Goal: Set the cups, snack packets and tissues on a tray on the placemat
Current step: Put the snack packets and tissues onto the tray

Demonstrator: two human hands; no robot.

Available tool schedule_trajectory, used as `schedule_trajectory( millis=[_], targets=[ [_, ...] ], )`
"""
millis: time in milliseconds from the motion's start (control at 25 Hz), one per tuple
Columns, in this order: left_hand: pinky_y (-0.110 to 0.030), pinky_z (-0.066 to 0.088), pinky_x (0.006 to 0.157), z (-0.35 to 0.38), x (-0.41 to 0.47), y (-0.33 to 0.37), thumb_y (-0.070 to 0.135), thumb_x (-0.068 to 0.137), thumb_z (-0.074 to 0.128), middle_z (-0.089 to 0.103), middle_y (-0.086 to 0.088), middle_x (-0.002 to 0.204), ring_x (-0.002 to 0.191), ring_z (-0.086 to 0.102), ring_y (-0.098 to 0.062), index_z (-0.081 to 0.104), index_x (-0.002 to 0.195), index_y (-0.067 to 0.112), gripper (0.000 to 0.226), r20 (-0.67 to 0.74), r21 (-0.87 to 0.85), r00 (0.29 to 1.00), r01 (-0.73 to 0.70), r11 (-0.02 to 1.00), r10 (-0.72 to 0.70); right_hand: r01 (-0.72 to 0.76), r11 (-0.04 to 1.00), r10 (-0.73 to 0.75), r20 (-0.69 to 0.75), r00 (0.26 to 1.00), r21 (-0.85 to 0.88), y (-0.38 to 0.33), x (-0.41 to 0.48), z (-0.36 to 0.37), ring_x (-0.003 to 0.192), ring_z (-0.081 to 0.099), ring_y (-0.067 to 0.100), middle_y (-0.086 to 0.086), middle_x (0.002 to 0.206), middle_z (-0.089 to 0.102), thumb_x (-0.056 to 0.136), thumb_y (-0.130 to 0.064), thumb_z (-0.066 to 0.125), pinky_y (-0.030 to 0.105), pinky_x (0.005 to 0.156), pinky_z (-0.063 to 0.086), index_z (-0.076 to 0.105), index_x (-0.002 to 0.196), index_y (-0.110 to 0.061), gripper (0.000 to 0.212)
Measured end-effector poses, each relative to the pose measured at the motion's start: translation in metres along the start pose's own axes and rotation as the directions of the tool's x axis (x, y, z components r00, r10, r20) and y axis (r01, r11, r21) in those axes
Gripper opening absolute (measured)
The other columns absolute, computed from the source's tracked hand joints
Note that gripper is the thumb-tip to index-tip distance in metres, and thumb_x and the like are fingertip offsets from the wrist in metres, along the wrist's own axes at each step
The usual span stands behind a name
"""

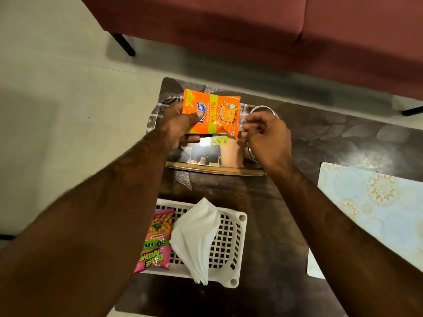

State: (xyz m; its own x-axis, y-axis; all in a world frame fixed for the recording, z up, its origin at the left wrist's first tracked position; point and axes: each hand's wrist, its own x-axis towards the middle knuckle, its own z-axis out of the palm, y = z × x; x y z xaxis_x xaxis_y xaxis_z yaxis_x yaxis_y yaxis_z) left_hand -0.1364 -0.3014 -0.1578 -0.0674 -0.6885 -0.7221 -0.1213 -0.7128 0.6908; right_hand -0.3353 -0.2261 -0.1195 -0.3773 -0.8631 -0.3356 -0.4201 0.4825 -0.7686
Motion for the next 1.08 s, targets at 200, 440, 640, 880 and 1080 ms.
schedule_trajectory(
  millis=[200, 440, 640, 880, 1080],
  targets=[
    [-0.031, 0.057, 0.047, 0.006, 0.000, 0.005, 0.031, 0.091, 0.071, 0.074, -0.014, 0.107, 0.066, 0.070, -0.022, 0.062, 0.123, 0.012, 0.038, -0.054, 0.281, 0.992, -0.097, 0.955, 0.117, 0.298, 0.858, -0.176, 0.304, 0.936, -0.418, -0.022, -0.004, 0.026, 0.125, 0.065, 0.028, 0.006, 0.137, 0.069, 0.089, -0.007, 0.060, 0.038, 0.107, 0.052, 0.065, 0.137, -0.017, 0.049],
    [-0.038, 0.061, 0.073, -0.002, 0.002, 0.003, 0.043, 0.087, 0.072, 0.069, -0.012, 0.124, 0.103, 0.069, -0.032, 0.056, 0.132, 0.012, 0.057, -0.023, 0.603, 0.979, -0.148, 0.784, 0.203, 0.395, 0.616, -0.180, 0.367, 0.913, -0.681, -0.028, -0.004, 0.041, 0.133, 0.051, 0.033, 0.008, 0.140, 0.057, 0.085, -0.013, 0.068, 0.042, 0.100, 0.051, 0.057, 0.141, -0.016, 0.057],
    [-0.043, 0.050, 0.099, -0.009, -0.013, 0.000, 0.044, 0.080, 0.079, 0.051, -0.013, 0.140, 0.124, 0.054, -0.032, 0.045, 0.137, 0.014, 0.073, -0.141, 0.843, 0.870, -0.144, 0.518, 0.472, 0.419, 0.533, -0.124, 0.423, 0.898, -0.735, -0.028, -0.007, 0.044, 0.136, 0.047, 0.035, 0.011, 0.147, 0.049, 0.084, -0.016, 0.072, 0.045, 0.106, 0.050, 0.053, 0.145, -0.014, 0.064],
    [-0.032, 0.051, 0.070, -0.032, -0.065, -0.020, 0.021, 0.085, 0.070, 0.068, 0.002, 0.085, 0.084, 0.066, -0.020, 0.067, 0.093, 0.022, 0.009, 0.170, 0.748, 0.940, -0.319, 0.582, 0.297, 0.431, 0.665, -0.206, 0.405, 0.891, -0.610, -0.034, -0.048, 0.042, 0.121, 0.061, 0.035, 0.011, 0.129, 0.063, 0.088, -0.014, 0.062, 0.042, 0.095, 0.054, 0.066, 0.131, -0.019, 0.044],
    [-0.018, 0.044, 0.076, -0.062, -0.117, -0.044, 0.008, 0.086, 0.062, 0.070, -0.006, 0.086, 0.091, 0.066, -0.027, 0.071, 0.090, 0.009, 0.010, 0.415, 0.836, 0.907, -0.412, 0.361, 0.074, 0.424, 0.784, 0.009, 0.690, 0.723, -0.454, -0.034, -0.115, 0.065, 0.105, 0.072, 0.028, 0.002, 0.107, 0.079, 0.088, -0.020, 0.065, 0.031, 0.085, 0.057, 0.076, 0.106, -0.021, 0.022]
  ],
)
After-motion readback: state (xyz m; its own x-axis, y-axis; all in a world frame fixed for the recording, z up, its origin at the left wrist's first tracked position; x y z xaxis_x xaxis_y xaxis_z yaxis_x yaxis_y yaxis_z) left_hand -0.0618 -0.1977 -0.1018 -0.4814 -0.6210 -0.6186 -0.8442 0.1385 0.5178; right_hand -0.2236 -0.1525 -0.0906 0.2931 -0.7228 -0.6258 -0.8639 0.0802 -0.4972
